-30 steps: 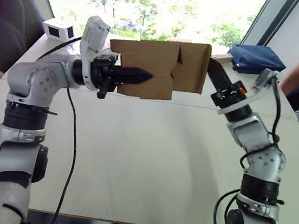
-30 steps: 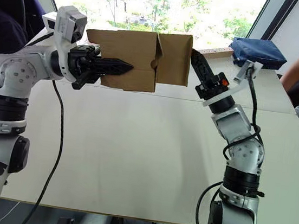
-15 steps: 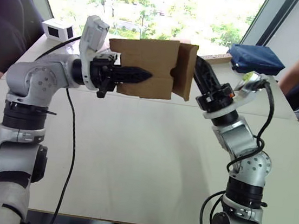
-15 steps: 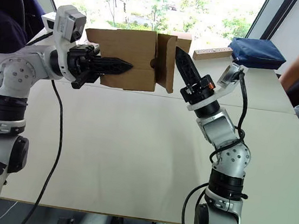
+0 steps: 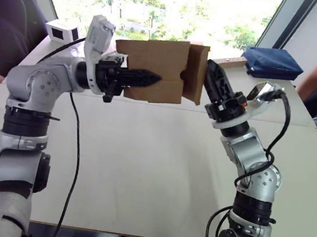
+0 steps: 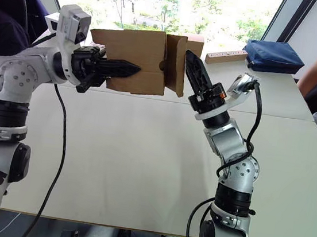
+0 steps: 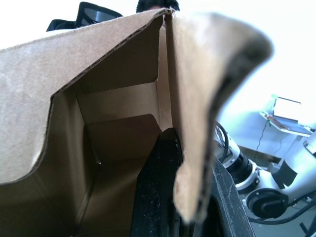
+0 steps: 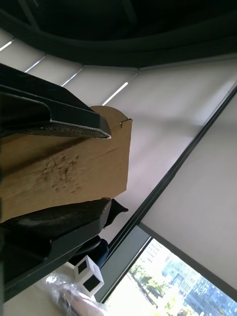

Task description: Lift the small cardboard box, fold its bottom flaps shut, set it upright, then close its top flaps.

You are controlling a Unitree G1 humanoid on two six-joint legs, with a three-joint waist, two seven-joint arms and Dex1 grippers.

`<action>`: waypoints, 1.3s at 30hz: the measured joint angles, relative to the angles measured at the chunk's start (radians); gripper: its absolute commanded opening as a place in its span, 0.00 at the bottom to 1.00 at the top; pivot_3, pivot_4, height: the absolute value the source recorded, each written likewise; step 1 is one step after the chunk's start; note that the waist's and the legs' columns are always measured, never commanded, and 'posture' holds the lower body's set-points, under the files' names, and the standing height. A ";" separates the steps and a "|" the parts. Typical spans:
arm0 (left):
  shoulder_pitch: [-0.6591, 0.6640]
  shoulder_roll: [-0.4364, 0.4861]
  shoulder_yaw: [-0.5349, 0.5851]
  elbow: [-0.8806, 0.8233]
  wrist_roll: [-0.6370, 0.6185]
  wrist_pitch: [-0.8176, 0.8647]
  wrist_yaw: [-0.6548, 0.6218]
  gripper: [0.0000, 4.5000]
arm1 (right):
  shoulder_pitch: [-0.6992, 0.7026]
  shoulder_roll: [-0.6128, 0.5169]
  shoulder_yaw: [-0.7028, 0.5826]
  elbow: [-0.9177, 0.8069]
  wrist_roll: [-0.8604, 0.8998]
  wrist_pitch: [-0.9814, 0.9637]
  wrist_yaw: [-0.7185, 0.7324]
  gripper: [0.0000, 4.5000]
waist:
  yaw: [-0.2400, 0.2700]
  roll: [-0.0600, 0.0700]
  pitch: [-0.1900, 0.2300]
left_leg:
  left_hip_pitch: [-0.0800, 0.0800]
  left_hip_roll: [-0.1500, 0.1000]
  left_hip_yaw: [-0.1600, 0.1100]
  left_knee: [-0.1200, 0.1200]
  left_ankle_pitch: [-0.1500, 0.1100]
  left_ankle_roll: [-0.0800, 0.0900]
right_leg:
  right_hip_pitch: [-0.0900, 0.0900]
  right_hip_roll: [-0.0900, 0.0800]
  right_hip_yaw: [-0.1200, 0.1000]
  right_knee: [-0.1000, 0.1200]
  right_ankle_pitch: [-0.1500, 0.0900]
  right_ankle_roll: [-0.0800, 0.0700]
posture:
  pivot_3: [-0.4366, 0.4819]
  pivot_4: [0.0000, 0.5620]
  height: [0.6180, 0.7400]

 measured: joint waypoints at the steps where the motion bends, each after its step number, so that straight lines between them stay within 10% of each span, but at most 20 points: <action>1: -0.001 0.000 0.000 0.003 0.000 0.000 0.000 0.00 | 0.000 0.000 0.001 0.000 0.000 0.000 0.001 0.44 | 0.000 0.000 0.000 | 0.000 0.000 0.000 0.000 0.000 0.000 | 0.000 0.000 0.000 0.000 0.000 0.000 | 0.48 0.27 1.00; 39: -0.001 -0.039 0.001 0.025 0.011 -0.028 0.032 0.00 | -0.009 0.095 0.131 -0.087 -0.159 -0.098 -0.058 0.44 | 0.000 0.000 0.000 | 0.000 0.000 0.000 0.000 0.000 0.000 | 0.000 0.000 0.000 0.000 0.000 0.000 | 0.48 0.27 1.00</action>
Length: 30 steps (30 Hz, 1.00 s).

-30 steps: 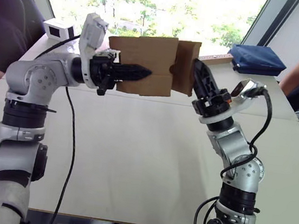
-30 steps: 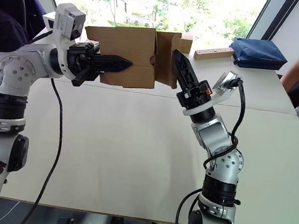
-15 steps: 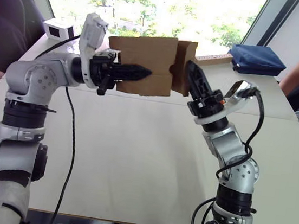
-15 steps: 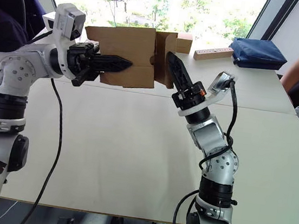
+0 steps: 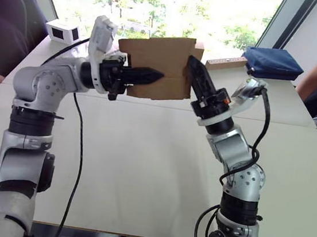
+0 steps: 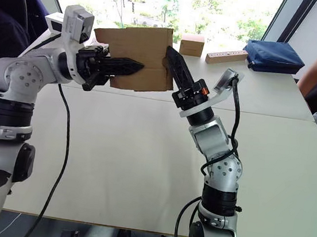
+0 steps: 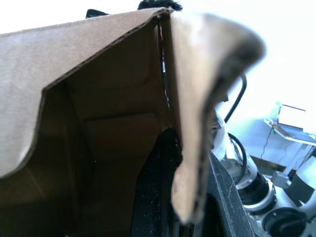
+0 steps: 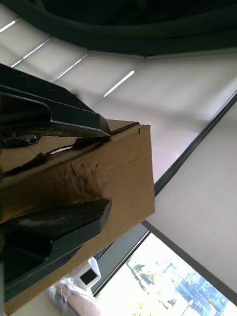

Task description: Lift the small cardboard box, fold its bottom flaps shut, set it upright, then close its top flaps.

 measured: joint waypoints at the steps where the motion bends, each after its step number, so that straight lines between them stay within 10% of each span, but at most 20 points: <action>1: 0.000 0.000 0.000 0.000 0.000 0.000 0.001 0.00 | 0.000 0.001 0.003 -0.002 -0.005 -0.001 0.000 0.44 | 0.000 0.000 0.000 | 0.000 0.000 0.000 0.000 0.000 0.000 | 0.000 0.000 0.000 0.000 0.000 0.000 | 0.48 0.27 1.00; 30: -0.005 -0.012 0.027 0.024 0.004 0.023 -0.001 0.00 | 0.091 -0.088 0.058 -0.104 -0.120 0.026 0.040 0.44 | 0.001 0.000 0.000 | 0.000 0.000 0.000 0.000 0.000 0.000 | 0.000 0.000 0.000 0.000 0.000 0.000 | 0.48 0.27 1.00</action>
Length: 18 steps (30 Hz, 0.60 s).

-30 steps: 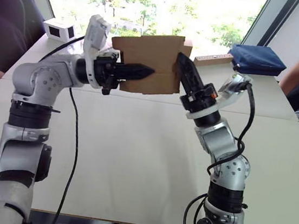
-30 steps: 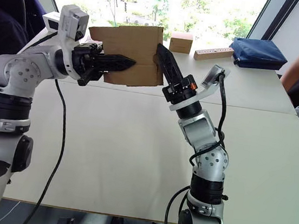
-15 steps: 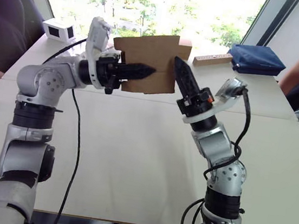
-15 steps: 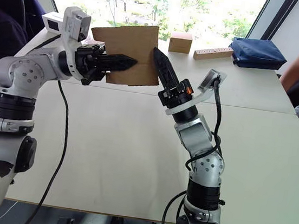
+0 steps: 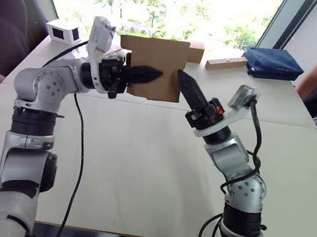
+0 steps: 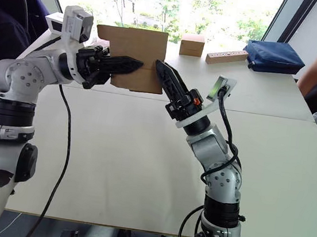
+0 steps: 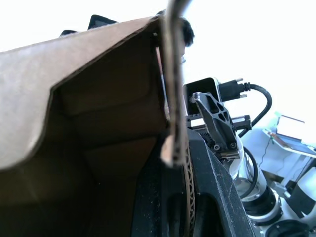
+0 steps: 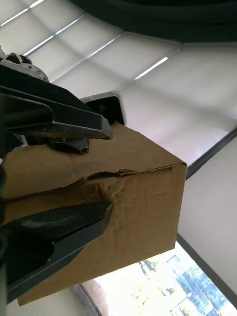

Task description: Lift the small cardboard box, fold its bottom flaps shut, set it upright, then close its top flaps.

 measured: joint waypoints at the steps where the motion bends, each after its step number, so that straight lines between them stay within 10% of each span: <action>1: -0.005 0.003 0.000 0.000 0.000 0.000 -0.003 0.00 | 0.004 -0.028 -0.011 -0.008 0.010 0.010 0.005 0.44 | 0.001 0.000 0.000 | 0.000 0.000 0.000 0.000 0.000 0.000 | 0.000 0.000 0.000 0.000 0.000 0.000 | 0.48 0.27 1.00; 4: -0.017 0.012 0.000 0.000 0.000 0.000 -0.009 0.00 | 0.014 -0.086 -0.037 -0.025 0.049 0.039 0.015 0.38 | 0.000 0.000 0.000 | 0.000 0.000 0.000 0.000 0.000 0.000 | 0.000 0.000 0.000 0.000 0.000 0.000 | 0.48 0.27 1.00; 9: -0.017 0.015 0.000 0.000 0.001 0.002 -0.011 0.00 | 0.016 -0.120 -0.094 -0.025 0.071 0.031 0.013 0.01 | 0.000 0.000 0.000 | 0.000 0.000 0.000 0.000 0.000 0.000 | 0.000 0.000 0.000 0.000 0.000 0.000 | 0.48 0.27 1.00; 18: -0.010 0.013 0.000 -0.023 -0.013 0.023 -0.009 0.00 | 0.004 -0.120 -0.083 -0.005 0.033 0.013 0.016 0.01 | 0.000 0.000 0.000 | 0.000 0.000 0.000 0.000 0.000 0.000 | 0.000 0.000 0.000 0.000 0.000 0.000 | 0.48 0.27 1.00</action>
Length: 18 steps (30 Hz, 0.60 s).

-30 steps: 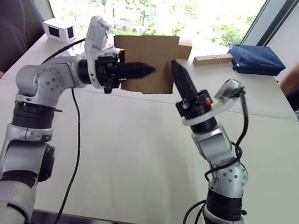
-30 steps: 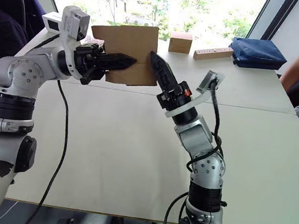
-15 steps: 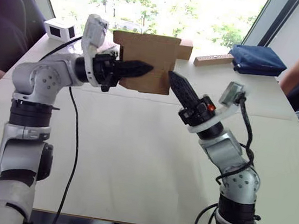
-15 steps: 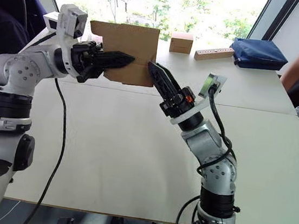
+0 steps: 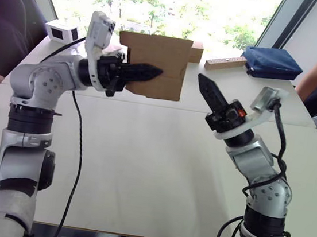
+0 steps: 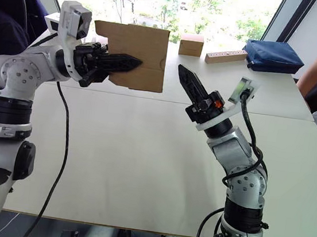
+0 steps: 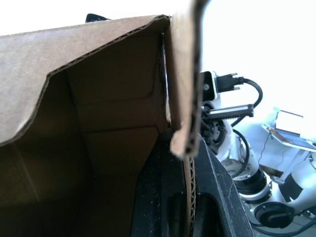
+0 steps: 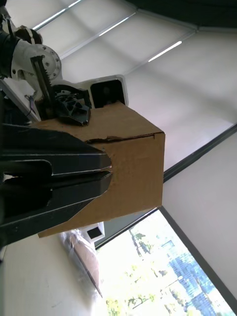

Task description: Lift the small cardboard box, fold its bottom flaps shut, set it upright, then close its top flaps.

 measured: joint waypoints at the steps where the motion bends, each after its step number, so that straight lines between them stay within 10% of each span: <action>1: 0.000 -0.002 0.000 -0.006 -0.002 0.001 0.000 0.00 | -0.005 0.000 0.009 0.000 -0.007 0.002 0.002 0.01 | 0.000 0.000 0.000 | 0.000 0.000 0.000 0.000 0.000 0.000 | 0.000 0.000 0.000 0.000 0.000 0.000 | 0.48 0.27 1.00; 18: 0.012 -0.015 -0.004 -0.024 0.000 0.003 -0.003 0.00 | -0.015 -0.008 0.050 0.006 -0.038 0.030 0.043 0.01 | 0.000 0.000 0.000 | 0.000 0.000 0.000 0.000 0.000 0.000 | 0.000 0.000 0.000 0.000 0.000 0.000 | 0.48 0.27 1.00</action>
